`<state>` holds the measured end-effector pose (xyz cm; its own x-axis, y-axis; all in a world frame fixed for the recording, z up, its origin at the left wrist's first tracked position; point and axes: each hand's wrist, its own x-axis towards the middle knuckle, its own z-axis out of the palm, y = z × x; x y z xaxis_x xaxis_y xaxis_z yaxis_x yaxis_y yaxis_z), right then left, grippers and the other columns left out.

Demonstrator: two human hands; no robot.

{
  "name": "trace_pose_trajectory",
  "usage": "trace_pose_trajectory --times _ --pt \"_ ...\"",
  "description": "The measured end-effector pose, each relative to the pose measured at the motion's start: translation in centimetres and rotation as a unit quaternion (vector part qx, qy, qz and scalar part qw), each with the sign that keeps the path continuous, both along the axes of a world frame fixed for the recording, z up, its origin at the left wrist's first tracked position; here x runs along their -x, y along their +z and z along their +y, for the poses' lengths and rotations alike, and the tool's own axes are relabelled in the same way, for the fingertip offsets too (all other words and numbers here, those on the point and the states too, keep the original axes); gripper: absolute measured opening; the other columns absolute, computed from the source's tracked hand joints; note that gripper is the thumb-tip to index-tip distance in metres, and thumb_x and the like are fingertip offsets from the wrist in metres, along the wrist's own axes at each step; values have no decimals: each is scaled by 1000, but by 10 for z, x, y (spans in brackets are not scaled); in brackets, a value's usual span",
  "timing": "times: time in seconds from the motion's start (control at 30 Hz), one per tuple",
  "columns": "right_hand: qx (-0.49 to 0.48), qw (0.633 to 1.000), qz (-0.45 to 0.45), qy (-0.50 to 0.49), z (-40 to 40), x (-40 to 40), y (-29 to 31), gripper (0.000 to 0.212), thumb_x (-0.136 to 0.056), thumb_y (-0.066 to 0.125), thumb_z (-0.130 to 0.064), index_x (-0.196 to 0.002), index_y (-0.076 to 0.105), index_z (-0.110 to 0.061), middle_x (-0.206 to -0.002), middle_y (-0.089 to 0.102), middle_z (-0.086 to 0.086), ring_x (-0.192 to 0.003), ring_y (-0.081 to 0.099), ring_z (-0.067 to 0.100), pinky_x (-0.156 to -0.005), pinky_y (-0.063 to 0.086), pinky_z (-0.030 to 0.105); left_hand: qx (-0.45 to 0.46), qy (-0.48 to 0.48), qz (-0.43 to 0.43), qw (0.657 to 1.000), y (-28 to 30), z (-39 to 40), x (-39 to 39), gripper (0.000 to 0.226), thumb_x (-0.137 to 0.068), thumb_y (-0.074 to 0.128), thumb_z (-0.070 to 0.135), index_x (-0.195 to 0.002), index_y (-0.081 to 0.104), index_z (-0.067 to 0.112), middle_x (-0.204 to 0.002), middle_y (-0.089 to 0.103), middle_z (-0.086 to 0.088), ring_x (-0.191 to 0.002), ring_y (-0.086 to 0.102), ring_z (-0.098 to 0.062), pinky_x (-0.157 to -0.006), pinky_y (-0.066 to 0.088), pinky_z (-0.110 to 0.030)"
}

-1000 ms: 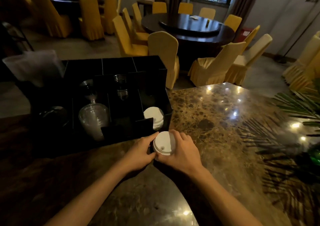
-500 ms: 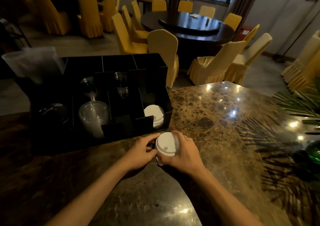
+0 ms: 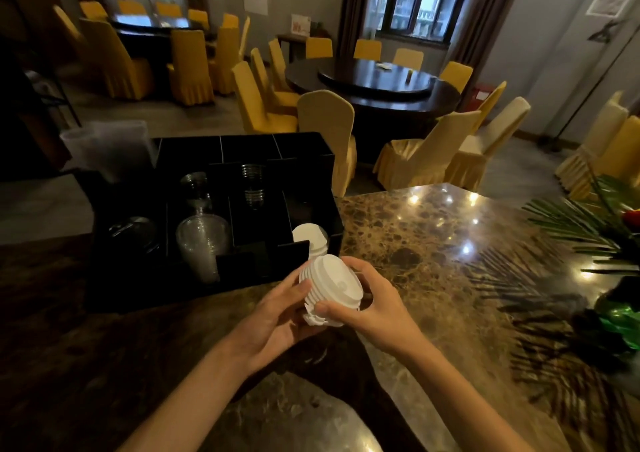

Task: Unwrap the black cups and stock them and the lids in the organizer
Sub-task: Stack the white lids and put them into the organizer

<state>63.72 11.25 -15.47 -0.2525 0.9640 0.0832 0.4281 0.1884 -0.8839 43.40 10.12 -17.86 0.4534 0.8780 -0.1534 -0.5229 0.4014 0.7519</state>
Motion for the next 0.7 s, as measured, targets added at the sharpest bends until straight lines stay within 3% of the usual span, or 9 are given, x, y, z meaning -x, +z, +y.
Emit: trace_pose_trajectory --times 0.1,0.23,0.33,0.37,0.43,0.47,0.57,0.63,0.7 --pt "-6 1000 16 15 -8 1 8 79 -66 88 -63 -136 56 -44 -129 66 -23 -120 61 -3 -96 53 23 -6 11 4 1000 13 -10 0 56 -95 69 33 -147 50 30 -147 57 -14 -135 55 -34 -107 50 -52" --pt "-17 999 29 19 -18 9 19 74 -68 83 -67 -134 58 -47 -124 66 -28 -118 61 -5 -91 51 16 0 24 -30 999 24 -25 -5 64 -86 79 38 -145 54 29 -144 60 -16 -132 58 -37 -101 53 -52" --pt "-23 998 33 47 -29 16 33 42 -79 72 -71 -118 64 -59 -116 66 -31 -109 62 -5 -88 53 16 8 26 -43 999 30 -35 -9 74 -79 85 39 -144 55 22 -143 60 -21 -130 59 -39 -96 56 -51" --pt "-24 997 37 62 -33 19 38 40 -83 64 -76 -115 67 -52 -113 68 -24 -104 63 -1 -88 55 21 12 24 -47 999 32 -39 -11 74 -78 86 39 -142 57 19 -142 60 -22 -129 60 -40 -95 56 -52" --pt "-25 995 57 79 -38 21 43 67 -90 49 -80 -121 65 -22 -111 68 1 -102 62 18 -92 51 42 21 30 -55 998 36 -44 -13 71 -72 89 40 -134 65 14 -137 64 -23 -123 64 -39 -93 57 -52" --pt "-25 993 61 93 -41 20 45 73 -93 44 -79 -123 62 -15 -114 66 9 -105 61 24 -95 48 46 27 37 -60 997 37 -46 -13 70 -69 91 39 -130 68 14 -134 66 -22 -120 66 -38 -92 57 -52" --pt "2 989 46 140 -42 10 46 67 -92 50 -78 -142 49 -33 -133 61 1 -123 55 20 -105 45 45 40 51 -58 996 39 -51 -9 68 -66 92 39 -126 71 14 -133 66 -22 -120 66 -38 -92 57 -51" --pt "19 987 -4 159 -43 0 48 88 -80 66 -79 -156 29 -54 -157 43 -21 -147 37 6 -121 35 46 45 49 -23 998 40 -55 -5 61 -69 90 40 -123 73 18 -131 68 -21 -120 67 -38 -89 59 -48" --pt "-12 982 -63 180 -44 -4 51 109 -71 81 -73 -158 18 -57 -163 30 -28 -152 26 -2 -125 30 43 39 27 8 999 42 -60 -3 55 -78 84 40 -127 70 20 -134 67 -19 -122 65 -37 -89 59 -45"
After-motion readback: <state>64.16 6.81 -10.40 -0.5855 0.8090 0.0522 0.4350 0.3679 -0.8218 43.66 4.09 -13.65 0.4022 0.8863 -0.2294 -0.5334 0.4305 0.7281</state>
